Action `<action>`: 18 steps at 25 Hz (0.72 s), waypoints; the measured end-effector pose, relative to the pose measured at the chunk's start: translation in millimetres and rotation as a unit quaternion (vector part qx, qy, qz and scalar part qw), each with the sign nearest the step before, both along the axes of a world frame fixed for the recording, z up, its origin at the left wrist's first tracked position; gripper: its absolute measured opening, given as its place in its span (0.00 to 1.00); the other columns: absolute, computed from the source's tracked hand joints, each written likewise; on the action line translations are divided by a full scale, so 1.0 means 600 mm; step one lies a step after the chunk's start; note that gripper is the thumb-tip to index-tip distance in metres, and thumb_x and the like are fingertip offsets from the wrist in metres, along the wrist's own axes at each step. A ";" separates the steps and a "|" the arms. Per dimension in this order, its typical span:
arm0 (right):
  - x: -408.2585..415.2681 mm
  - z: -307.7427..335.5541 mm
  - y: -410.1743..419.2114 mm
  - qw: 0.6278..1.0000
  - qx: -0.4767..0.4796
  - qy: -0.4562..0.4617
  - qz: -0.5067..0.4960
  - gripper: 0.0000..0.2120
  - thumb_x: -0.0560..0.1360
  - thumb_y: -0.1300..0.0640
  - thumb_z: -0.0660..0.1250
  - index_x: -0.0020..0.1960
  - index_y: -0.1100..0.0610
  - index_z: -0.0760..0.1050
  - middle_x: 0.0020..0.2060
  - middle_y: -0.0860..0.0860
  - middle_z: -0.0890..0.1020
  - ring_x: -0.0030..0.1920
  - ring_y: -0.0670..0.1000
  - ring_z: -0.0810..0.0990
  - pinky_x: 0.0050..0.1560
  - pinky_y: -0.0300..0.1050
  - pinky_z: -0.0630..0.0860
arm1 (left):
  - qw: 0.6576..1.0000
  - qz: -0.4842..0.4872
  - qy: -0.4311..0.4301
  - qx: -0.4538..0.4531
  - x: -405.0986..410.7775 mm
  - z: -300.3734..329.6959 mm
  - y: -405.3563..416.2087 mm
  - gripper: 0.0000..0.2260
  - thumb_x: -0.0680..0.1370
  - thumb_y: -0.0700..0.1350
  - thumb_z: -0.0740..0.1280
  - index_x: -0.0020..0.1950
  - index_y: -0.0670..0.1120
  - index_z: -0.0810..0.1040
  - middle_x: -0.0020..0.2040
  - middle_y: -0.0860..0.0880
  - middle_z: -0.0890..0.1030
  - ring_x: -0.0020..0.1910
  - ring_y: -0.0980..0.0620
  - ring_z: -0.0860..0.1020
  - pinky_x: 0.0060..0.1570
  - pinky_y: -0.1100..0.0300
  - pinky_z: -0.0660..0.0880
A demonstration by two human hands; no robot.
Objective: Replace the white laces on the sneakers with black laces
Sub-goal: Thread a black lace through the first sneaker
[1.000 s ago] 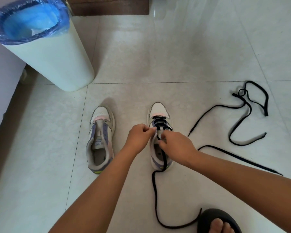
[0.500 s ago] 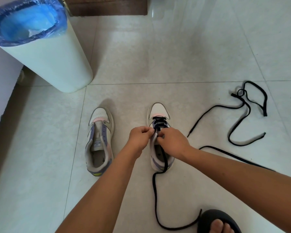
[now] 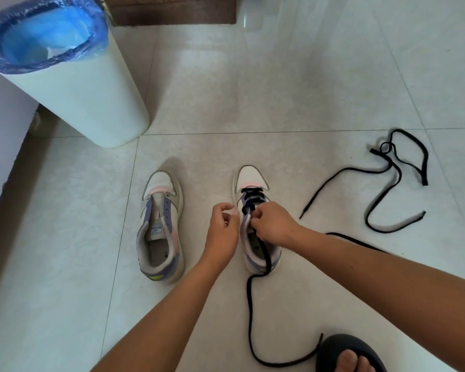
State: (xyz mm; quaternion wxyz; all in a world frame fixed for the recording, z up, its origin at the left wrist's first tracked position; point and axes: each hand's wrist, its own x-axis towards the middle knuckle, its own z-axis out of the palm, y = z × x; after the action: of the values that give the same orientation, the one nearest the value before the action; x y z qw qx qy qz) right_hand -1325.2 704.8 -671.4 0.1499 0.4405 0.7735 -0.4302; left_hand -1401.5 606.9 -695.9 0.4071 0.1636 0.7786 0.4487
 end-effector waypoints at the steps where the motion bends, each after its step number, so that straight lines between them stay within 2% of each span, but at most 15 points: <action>1: 0.002 0.000 -0.008 0.998 0.049 -0.024 0.042 0.07 0.76 0.61 0.58 0.39 0.58 0.71 0.38 0.55 0.76 0.40 0.55 0.75 0.40 0.44 0.68 | 0.998 -0.047 0.036 -0.023 0.011 0.004 -0.013 0.14 0.80 0.46 0.60 0.65 0.46 0.67 0.45 0.49 0.75 0.40 0.55 0.74 0.40 0.69 0.72; 3: 0.009 0.007 -0.026 0.979 0.158 -0.052 0.115 0.08 0.78 0.58 0.56 0.53 0.58 0.72 0.49 0.55 0.78 0.50 0.56 0.77 0.41 0.45 0.66 | 0.964 -0.190 0.141 -0.118 0.035 0.010 -0.030 0.26 0.80 0.50 0.58 0.75 0.44 0.55 0.60 0.46 0.74 0.54 0.49 0.77 0.51 0.58 0.72; 4: 0.012 0.007 -0.033 0.967 0.201 -0.058 0.145 0.10 0.79 0.59 0.55 0.57 0.59 0.71 0.52 0.55 0.78 0.52 0.56 0.77 0.41 0.44 0.65 | 0.944 -0.228 0.173 -0.165 0.044 0.012 -0.030 0.29 0.81 0.52 0.57 0.77 0.44 0.49 0.65 0.44 0.73 0.58 0.46 0.76 0.51 0.56 0.71; 5: 0.015 0.006 -0.035 0.956 0.237 -0.057 0.164 0.11 0.79 0.60 0.54 0.59 0.60 0.70 0.53 0.55 0.78 0.53 0.56 0.78 0.41 0.44 0.64 | 0.935 -0.234 0.174 -0.203 0.050 0.013 -0.024 0.29 0.81 0.52 0.56 0.77 0.42 0.47 0.64 0.43 0.74 0.58 0.45 0.77 0.48 0.56 0.71; 7: 0.017 0.008 -0.034 0.937 0.283 -0.060 0.198 0.12 0.79 0.59 0.55 0.60 0.60 0.69 0.52 0.55 0.80 0.52 0.56 0.79 0.39 0.44 0.63 | 0.933 -0.214 0.132 -0.259 0.057 0.014 -0.004 0.25 0.81 0.49 0.55 0.74 0.40 0.52 0.56 0.43 0.79 0.51 0.44 0.79 0.42 0.57 0.68; 8: 0.022 0.007 -0.033 0.924 0.315 -0.034 0.215 0.11 0.77 0.58 0.60 0.58 0.60 0.72 0.48 0.54 0.81 0.47 0.55 0.81 0.35 0.43 0.62 | 0.935 -0.198 0.114 -0.271 0.057 0.016 0.006 0.21 0.81 0.48 0.54 0.70 0.39 0.58 0.54 0.43 0.79 0.49 0.43 0.78 0.41 0.56 0.67; 9: 0.031 0.005 -0.032 0.909 0.343 -0.026 0.237 0.10 0.71 0.58 0.69 0.51 0.60 0.75 0.39 0.53 0.82 0.37 0.53 0.82 0.29 0.40 0.59 | 0.940 -0.180 0.102 -0.272 0.058 0.016 0.011 0.16 0.81 0.47 0.54 0.64 0.40 0.62 0.53 0.43 0.79 0.46 0.44 0.77 0.41 0.56 0.66; 10: 0.041 0.006 -0.029 0.900 0.354 -0.020 0.254 0.13 0.61 0.58 0.77 0.42 0.59 0.77 0.28 0.51 0.80 0.26 0.51 0.78 0.24 0.36 0.50 | 0.945 -0.163 0.092 -0.267 0.058 0.015 0.012 0.12 0.81 0.48 0.53 0.58 0.41 0.64 0.51 0.44 0.79 0.43 0.45 0.75 0.40 0.56 0.66; 11: 0.054 0.002 -0.024 0.898 0.354 -0.008 0.263 0.17 0.52 0.58 0.81 0.35 0.57 0.76 0.21 0.49 0.75 0.18 0.50 0.73 0.25 0.34 0.41 | 0.949 -0.152 0.085 -0.262 0.060 0.015 0.011 0.09 0.81 0.48 0.53 0.54 0.43 0.64 0.48 0.45 0.78 0.41 0.46 0.73 0.39 0.56 0.65; 12: 0.065 -0.003 -0.020 0.901 0.347 -0.001 0.260 0.18 0.49 0.59 0.81 0.32 0.56 0.75 0.18 0.48 0.72 0.15 0.50 0.69 0.27 0.33 0.37 | 0.951 -0.150 0.089 -0.254 0.062 0.016 0.010 0.08 0.81 0.49 0.53 0.51 0.44 0.63 0.45 0.47 0.76 0.40 0.47 0.72 0.39 0.56 0.65; 13: 0.074 -0.004 -0.020 0.897 0.355 0.008 0.263 0.17 0.51 0.59 0.81 0.32 0.57 0.74 0.18 0.49 0.72 0.15 0.50 0.68 0.26 0.34 0.37 | 0.951 -0.154 0.100 -0.250 0.063 0.014 0.008 0.08 0.81 0.49 0.53 0.50 0.44 0.63 0.41 0.49 0.74 0.39 0.47 0.72 0.39 0.56 0.65; 15: 0.086 0.004 -0.026 0.900 0.339 0.020 0.272 0.10 0.66 0.56 0.75 0.41 0.57 0.75 0.27 0.51 0.78 0.24 0.52 0.76 0.21 0.39 0.51 | 0.950 -0.155 0.116 -0.244 0.066 0.010 0.006 0.07 0.80 0.48 0.53 0.49 0.44 0.63 0.36 0.52 0.70 0.39 0.47 0.72 0.39 0.55 0.65; 16: 0.087 0.006 -0.029 0.910 0.323 0.011 0.261 0.07 0.75 0.54 0.66 0.47 0.57 0.74 0.35 0.52 0.81 0.33 0.53 0.79 0.27 0.42 0.59 | 0.949 -0.157 0.119 -0.245 0.066 0.009 0.006 0.07 0.80 0.48 0.52 0.49 0.44 0.63 0.35 0.52 0.69 0.39 0.46 0.72 0.40 0.55 0.65; 17: 0.084 0.010 -0.031 0.924 0.284 -0.008 0.257 0.09 0.79 0.52 0.57 0.51 0.56 0.72 0.42 0.52 0.81 0.41 0.54 0.80 0.33 0.43 0.62 | 0.947 -0.163 0.121 -0.248 0.064 0.009 0.007 0.07 0.80 0.47 0.52 0.48 0.44 0.63 0.36 0.52 0.70 0.39 0.46 0.72 0.40 0.55 0.65; 18: 0.083 0.017 -0.031 0.935 0.249 -0.005 0.251 0.11 0.81 0.51 0.53 0.53 0.55 0.72 0.46 0.52 0.81 0.45 0.55 0.79 0.36 0.44 0.63 | 0.944 -0.171 0.127 -0.251 0.061 0.010 0.008 0.07 0.80 0.47 0.52 0.49 0.44 0.63 0.37 0.51 0.71 0.40 0.46 0.72 0.41 0.55 0.65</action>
State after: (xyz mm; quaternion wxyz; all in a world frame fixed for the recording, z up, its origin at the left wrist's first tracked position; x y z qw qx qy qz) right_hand -1275.4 686.4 -661.4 0.1424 0.2575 0.9405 -0.1702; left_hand -1364.8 611.6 -690.0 0.4036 0.2425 0.8714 0.1377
